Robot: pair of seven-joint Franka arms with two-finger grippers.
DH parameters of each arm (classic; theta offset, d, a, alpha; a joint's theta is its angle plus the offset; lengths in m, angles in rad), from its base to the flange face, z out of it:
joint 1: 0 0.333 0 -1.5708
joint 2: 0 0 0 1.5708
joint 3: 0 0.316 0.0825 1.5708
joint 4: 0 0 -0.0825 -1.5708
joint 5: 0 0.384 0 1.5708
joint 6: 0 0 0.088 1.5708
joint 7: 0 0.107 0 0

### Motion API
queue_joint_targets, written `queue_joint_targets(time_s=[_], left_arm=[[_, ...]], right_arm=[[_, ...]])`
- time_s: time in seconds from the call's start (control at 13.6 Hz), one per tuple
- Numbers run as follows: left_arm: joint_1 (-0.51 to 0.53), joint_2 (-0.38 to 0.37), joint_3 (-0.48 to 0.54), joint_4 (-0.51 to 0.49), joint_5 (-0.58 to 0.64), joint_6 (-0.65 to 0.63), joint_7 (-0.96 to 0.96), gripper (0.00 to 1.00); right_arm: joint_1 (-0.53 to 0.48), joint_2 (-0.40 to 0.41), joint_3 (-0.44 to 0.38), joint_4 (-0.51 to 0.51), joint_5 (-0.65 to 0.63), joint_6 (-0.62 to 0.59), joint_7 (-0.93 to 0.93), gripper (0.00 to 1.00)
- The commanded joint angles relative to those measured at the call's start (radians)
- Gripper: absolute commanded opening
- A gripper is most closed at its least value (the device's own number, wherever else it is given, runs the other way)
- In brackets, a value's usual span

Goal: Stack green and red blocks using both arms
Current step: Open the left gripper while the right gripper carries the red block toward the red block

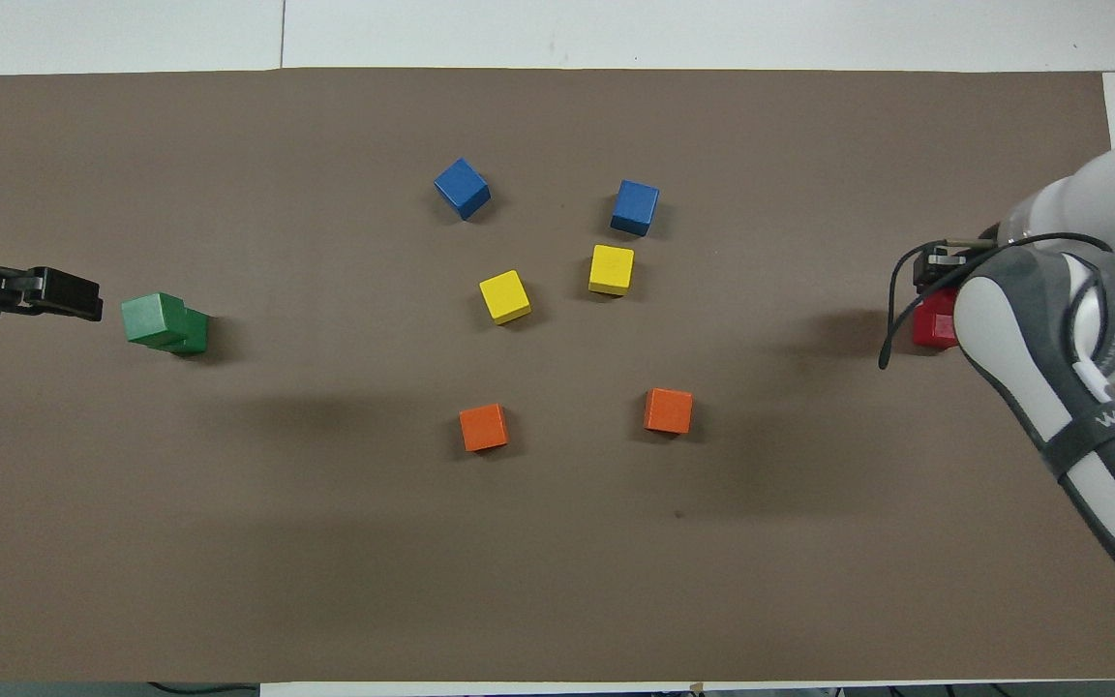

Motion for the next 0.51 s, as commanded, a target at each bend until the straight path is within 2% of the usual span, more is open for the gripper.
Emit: queue_joint_targets(time_s=[0.0, 0.22, 0.44], left_arm=[[-0.018, -0.05, 0.015, -0.022, -0.017, -0.049, -0.038, 1.0], [-0.019, -0.05, 0.013, -0.014, -0.017, -0.043, -0.062, 1.0], [-0.019, -0.05, 0.013, -0.017, -0.016, -0.022, -0.06, 1.0]], right_arm=[[-0.044, -0.04, 0.017, -0.112, 0.015, 0.096, -0.043, 0.0], [-0.047, -0.029, 0.015, -0.17, 0.015, 0.231, -0.048, 0.0], [-0.048, -0.017, 0.015, -0.172, 0.015, 0.236, -0.049, 0.0]])
